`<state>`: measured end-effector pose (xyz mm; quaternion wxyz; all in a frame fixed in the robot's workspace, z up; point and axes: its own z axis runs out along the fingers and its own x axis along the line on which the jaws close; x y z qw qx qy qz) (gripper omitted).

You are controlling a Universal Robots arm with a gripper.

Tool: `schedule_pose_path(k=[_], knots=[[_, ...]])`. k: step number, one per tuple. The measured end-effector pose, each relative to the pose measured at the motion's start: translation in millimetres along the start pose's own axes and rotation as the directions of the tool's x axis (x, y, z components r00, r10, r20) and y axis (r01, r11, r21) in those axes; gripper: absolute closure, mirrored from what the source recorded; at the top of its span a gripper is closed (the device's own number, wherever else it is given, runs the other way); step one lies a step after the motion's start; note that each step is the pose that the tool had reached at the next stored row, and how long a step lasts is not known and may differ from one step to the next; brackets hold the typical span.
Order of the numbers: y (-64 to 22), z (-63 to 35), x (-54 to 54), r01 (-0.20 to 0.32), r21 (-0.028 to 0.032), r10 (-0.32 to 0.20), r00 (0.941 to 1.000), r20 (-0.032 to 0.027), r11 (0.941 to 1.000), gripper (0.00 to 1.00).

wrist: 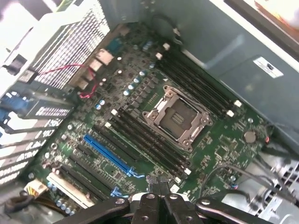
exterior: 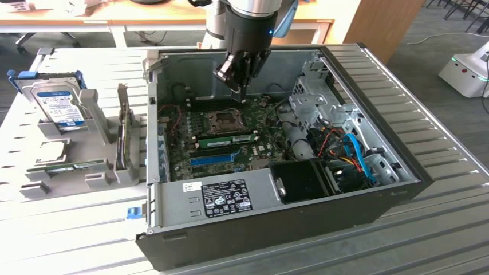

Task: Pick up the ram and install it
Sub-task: 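Press down the ram until it locks into place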

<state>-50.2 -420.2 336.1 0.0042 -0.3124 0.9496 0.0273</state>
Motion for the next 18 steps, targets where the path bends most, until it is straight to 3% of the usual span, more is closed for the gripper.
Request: schedule_pose_path(k=[5, 10, 13, 18], knots=[[0.0, 0.0, 0.0, -0.083, 0.0019, 0.083, 0.9965, 0.0042, 0.9965, 0.89], [0.0, 0.0, 0.0, -0.161, 0.0034, 0.161, 0.9869, 0.0083, 0.9870, 0.89], [0.0, 0.0, 0.0, -0.205, 0.0040, 0.205, 0.9786, 0.0107, 0.9787, 0.89], [0.0, 0.1, 0.0, -0.282, 0.0050, 0.282, 0.9593, 0.0150, 0.9593, 0.89]])
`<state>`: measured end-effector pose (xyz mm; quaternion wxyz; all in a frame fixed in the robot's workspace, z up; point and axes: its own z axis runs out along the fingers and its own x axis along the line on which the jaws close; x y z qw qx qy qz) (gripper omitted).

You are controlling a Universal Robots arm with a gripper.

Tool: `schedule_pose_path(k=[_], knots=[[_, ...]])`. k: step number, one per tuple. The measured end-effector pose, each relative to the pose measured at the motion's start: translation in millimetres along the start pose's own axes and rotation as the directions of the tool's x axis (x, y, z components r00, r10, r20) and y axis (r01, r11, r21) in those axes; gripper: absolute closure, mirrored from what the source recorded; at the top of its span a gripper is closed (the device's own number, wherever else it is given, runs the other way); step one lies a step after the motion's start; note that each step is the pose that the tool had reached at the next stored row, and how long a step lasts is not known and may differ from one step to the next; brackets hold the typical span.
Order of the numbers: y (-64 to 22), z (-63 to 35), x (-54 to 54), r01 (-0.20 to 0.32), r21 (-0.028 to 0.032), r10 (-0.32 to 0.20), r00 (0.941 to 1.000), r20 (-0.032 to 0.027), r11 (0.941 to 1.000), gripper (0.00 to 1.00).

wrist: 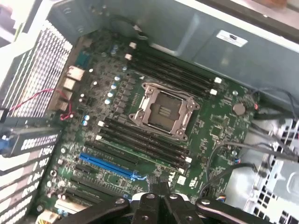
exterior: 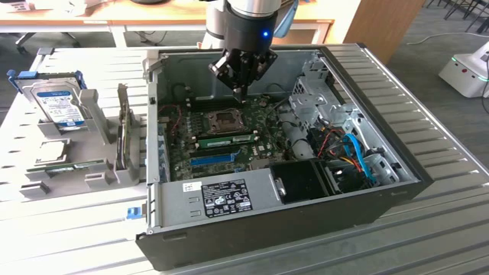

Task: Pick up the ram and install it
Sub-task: 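Press down the ram until it locks into place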

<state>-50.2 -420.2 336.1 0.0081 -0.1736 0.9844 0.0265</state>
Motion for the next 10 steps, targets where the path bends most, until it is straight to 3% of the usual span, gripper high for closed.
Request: schedule_pose_path(k=[5, 10], knots=[[0.0, 0.0, 0.0, -0.086, 0.0020, 0.086, 0.9963, 0.0043, 0.9963, 0.89], [0.0, 0.0, 0.0, -0.173, 0.0037, 0.173, 0.9848, 0.0089, 0.9849, 0.89]])
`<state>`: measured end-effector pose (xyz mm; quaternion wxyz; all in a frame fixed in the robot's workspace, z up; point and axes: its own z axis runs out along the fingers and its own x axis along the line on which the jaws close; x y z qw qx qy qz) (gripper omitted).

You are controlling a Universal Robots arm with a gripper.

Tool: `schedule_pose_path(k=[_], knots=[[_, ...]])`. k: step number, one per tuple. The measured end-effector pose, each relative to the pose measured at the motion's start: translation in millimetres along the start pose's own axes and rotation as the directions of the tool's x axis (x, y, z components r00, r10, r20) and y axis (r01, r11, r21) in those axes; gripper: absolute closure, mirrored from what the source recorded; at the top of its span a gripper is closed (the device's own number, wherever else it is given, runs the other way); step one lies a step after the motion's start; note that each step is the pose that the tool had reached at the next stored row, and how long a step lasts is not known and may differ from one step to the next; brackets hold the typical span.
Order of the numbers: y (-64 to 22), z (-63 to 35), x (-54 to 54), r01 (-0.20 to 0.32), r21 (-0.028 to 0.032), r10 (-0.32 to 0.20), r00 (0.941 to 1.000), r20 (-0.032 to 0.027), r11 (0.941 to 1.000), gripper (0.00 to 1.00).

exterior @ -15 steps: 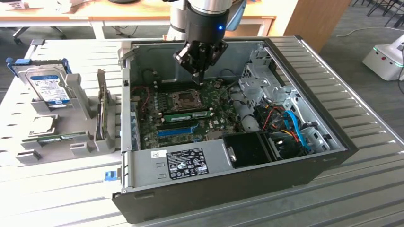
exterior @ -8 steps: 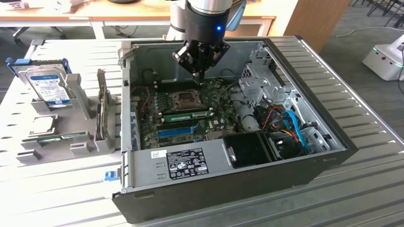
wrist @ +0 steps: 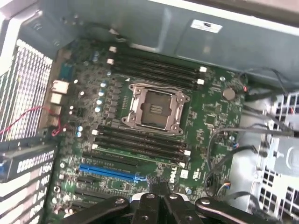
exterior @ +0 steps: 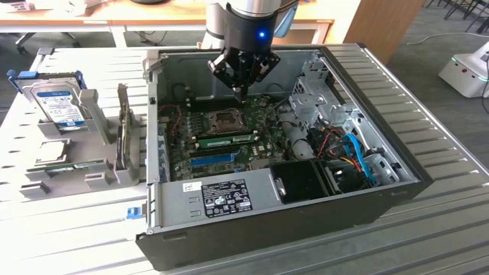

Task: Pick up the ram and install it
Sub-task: 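Press down the ram until it locks into place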

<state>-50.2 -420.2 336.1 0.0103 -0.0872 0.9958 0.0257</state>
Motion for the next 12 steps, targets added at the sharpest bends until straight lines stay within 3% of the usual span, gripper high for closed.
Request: schedule_pose_path(k=[5, 12], knots=[[0.0, -0.1, 0.0, -0.083, 0.0020, 0.083, 0.9966, 0.0041, 0.9966, 0.89], [0.0, 0.0, 0.0, -0.181, 0.0038, 0.181, 0.9835, 0.0092, 0.9836, 0.89]])
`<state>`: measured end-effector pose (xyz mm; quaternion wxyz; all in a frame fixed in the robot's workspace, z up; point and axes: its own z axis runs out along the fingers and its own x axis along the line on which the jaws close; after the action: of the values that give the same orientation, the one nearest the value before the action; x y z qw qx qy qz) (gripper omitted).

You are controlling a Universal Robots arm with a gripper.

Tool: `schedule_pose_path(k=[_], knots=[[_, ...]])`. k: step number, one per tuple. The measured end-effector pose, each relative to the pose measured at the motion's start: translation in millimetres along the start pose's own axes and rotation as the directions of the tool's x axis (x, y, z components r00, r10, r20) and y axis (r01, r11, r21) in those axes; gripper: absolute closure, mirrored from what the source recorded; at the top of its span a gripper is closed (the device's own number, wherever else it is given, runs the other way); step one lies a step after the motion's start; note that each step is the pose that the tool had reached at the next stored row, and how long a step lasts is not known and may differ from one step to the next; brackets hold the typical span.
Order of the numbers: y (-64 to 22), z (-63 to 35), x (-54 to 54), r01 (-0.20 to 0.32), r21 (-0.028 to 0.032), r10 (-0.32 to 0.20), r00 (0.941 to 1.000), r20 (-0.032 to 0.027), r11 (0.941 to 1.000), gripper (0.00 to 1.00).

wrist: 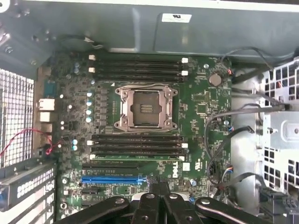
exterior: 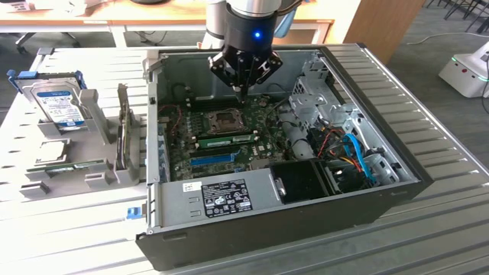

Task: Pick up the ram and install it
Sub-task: 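Press down the ram until it locks into place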

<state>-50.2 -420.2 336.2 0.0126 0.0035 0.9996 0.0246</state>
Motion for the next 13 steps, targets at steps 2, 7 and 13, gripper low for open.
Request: schedule_pose_path(k=[2, 7, 13], knots=[[0.0, 0.0, 0.0, -0.005, 0.0002, 0.005, 1.0000, 0.0003, 1.0000, 0.89], [-0.2, 0.0, 0.0, -0.005, 0.0002, 0.005, 1.0000, -0.0023, 1.0000, 0.89], [-0.8, -0.1, -0.8, -0.008, 0.0008, 0.008, 0.9986, -0.0525, 1.0000, 0.89]])
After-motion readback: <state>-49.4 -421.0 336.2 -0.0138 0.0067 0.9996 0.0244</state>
